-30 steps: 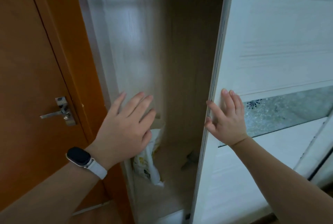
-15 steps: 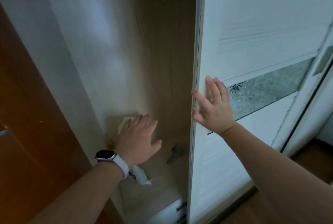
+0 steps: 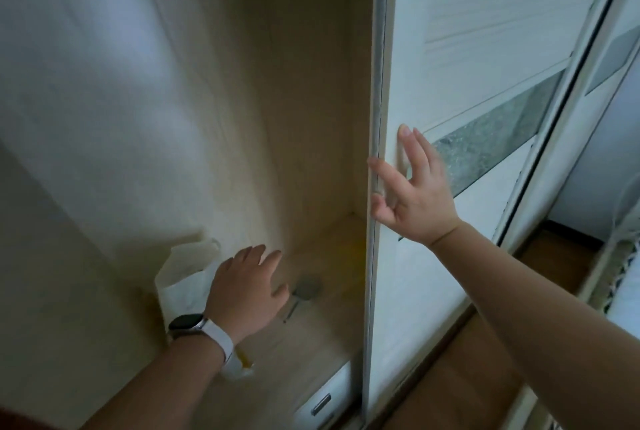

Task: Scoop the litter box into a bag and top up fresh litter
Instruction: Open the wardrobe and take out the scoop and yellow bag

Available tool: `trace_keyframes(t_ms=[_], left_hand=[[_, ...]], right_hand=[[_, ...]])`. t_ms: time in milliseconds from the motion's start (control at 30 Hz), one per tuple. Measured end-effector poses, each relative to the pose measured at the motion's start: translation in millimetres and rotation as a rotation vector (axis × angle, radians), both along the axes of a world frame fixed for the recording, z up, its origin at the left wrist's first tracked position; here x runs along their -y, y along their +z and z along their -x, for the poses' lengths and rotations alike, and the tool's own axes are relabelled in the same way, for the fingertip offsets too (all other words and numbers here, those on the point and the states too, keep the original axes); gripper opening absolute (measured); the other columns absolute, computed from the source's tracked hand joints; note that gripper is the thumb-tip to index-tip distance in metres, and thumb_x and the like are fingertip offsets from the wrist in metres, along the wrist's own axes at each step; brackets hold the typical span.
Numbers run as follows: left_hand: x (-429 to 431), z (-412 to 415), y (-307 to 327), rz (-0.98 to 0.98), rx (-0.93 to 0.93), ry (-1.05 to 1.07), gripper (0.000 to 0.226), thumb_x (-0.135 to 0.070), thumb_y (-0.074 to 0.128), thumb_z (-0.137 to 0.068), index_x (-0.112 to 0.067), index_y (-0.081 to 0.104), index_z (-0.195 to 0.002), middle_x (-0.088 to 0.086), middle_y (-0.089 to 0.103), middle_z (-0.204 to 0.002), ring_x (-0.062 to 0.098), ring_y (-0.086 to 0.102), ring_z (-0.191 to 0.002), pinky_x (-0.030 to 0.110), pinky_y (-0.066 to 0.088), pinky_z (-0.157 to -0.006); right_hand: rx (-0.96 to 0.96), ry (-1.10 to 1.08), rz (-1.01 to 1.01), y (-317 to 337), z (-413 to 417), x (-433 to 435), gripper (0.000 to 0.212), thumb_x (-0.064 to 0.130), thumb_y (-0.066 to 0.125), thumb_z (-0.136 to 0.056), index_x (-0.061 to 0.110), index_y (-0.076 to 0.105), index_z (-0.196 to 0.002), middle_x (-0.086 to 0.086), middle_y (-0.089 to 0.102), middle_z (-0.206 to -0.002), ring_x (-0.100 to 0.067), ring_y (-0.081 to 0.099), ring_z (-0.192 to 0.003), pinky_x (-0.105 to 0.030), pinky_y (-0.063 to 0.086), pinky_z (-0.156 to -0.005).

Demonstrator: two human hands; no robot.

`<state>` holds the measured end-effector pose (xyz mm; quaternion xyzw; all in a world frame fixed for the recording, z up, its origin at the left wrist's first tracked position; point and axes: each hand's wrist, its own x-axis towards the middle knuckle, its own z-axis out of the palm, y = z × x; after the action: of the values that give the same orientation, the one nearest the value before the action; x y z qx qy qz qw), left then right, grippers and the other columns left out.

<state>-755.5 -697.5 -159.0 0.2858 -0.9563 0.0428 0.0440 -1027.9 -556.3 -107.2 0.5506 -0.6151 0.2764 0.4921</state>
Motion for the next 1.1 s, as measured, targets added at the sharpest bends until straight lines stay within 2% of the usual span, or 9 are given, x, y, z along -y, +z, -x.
trace_keyframes(t_ms=[200,433,533,667,733,833,900,1000,1100], left_hand=[[22.4,61.2,-23.0,-0.103,0.055,0.045,0.058,-0.052,0.041,-0.093,-0.027,0.038,-0.145,-0.004,0.044,-0.146,0.018,0.044,-0.13,0.033,0.044,-0.099],[35.5,117.4,-54.2,-0.254,0.107,0.144,0.049,-0.047,0.044,-0.093,-0.022,0.045,-0.135,0.0,0.053,-0.13,0.023,0.05,-0.118,0.036,0.047,-0.09],[42.5,134.0,-71.4,-0.32,0.129,0.173,0.049,-0.046,0.045,-0.093,-0.02,0.046,-0.135,0.004,0.053,-0.131,0.026,0.05,-0.12,0.038,0.047,-0.093],[58.6,146.7,-100.0,-0.444,0.177,0.235,0.055,-0.048,0.043,-0.092,-0.023,0.04,-0.141,0.004,0.05,-0.136,0.026,0.049,-0.124,0.039,0.046,-0.096],[68.7,150.4,-117.0,-0.491,0.212,0.26,0.058,-0.054,0.041,-0.089,-0.023,0.044,-0.138,0.004,0.054,-0.129,0.026,0.053,-0.116,0.039,0.048,-0.092],[82.2,158.8,-141.7,-0.527,0.253,0.247,0.056,-0.059,0.037,-0.081,-0.023,0.054,-0.12,0.004,0.059,-0.108,0.025,0.059,-0.097,0.039,0.052,-0.083],[84.8,167.8,-151.6,-0.565,0.257,0.238,0.051,-0.057,0.041,-0.083,-0.025,0.054,-0.12,0.003,0.058,-0.108,0.025,0.058,-0.098,0.038,0.052,-0.084],[86.7,182.6,-158.0,-0.586,0.251,0.194,0.052,-0.053,0.046,-0.087,-0.027,0.05,-0.132,0.005,0.057,-0.124,0.026,0.055,-0.113,0.036,0.048,-0.091],[92.8,188.9,-158.9,-0.59,0.243,0.157,0.052,-0.054,0.046,-0.083,-0.029,0.052,-0.129,0.003,0.057,-0.124,0.024,0.055,-0.116,0.036,0.047,-0.093]], right_hand=[[-0.018,0.014,0.002,-4.1,59.9,-2.2,0.052,0.037,0.06,-0.079,0.022,0.049,-0.127,-0.023,0.03,-0.146,-0.05,0.04,-0.131,-0.058,0.039,-0.103],[-0.054,0.041,0.037,-7.7,126.0,-4.9,0.046,0.039,0.05,-0.085,0.017,0.049,-0.126,-0.027,0.025,-0.144,-0.053,0.04,-0.129,-0.06,0.04,-0.101],[-0.045,0.039,0.039,-13.7,152.8,-8.3,0.048,0.033,0.053,-0.083,0.016,0.046,-0.128,-0.025,0.016,-0.153,-0.048,0.03,-0.137,-0.059,0.038,-0.104],[-0.017,0.044,0.051,-17.0,185.0,-11.5,0.048,0.027,0.05,-0.085,0.011,0.043,-0.13,-0.007,-0.006,-0.163,-0.034,0.008,-0.149,-0.058,0.028,-0.112],[0.024,0.031,0.056,-19.1,194.7,-13.2,0.051,0.023,0.047,-0.086,0.012,0.036,-0.135,-0.003,-0.009,-0.163,-0.032,0.003,-0.149,-0.056,0.024,-0.115],[0.026,-0.009,0.042,-22.6,202.1,-15.3,0.067,0.017,0.047,-0.084,0.02,0.026,-0.147,-0.002,-0.012,-0.162,-0.031,0.0,-0.149,-0.056,0.022,-0.116],[0.005,-0.036,0.017,-22.3,203.0,-16.9,0.069,0.018,0.047,-0.086,0.021,0.022,-0.15,-0.002,-0.013,-0.162,-0.031,0.0,-0.149,-0.055,0.022,-0.116],[0.036,-0.11,0.009,-23.7,193.3,-22.9,0.073,0.02,0.05,-0.09,0.025,0.015,-0.154,-0.002,-0.01,-0.162,-0.029,0.002,-0.15,-0.053,0.023,-0.115],[0.127,-0.178,0.057,-31.5,166.4,-26.2,0.062,0.021,0.059,-0.085,0.016,0.032,-0.141,-0.013,0.015,-0.153,-0.032,0.018,-0.143,-0.059,0.033,-0.107]])
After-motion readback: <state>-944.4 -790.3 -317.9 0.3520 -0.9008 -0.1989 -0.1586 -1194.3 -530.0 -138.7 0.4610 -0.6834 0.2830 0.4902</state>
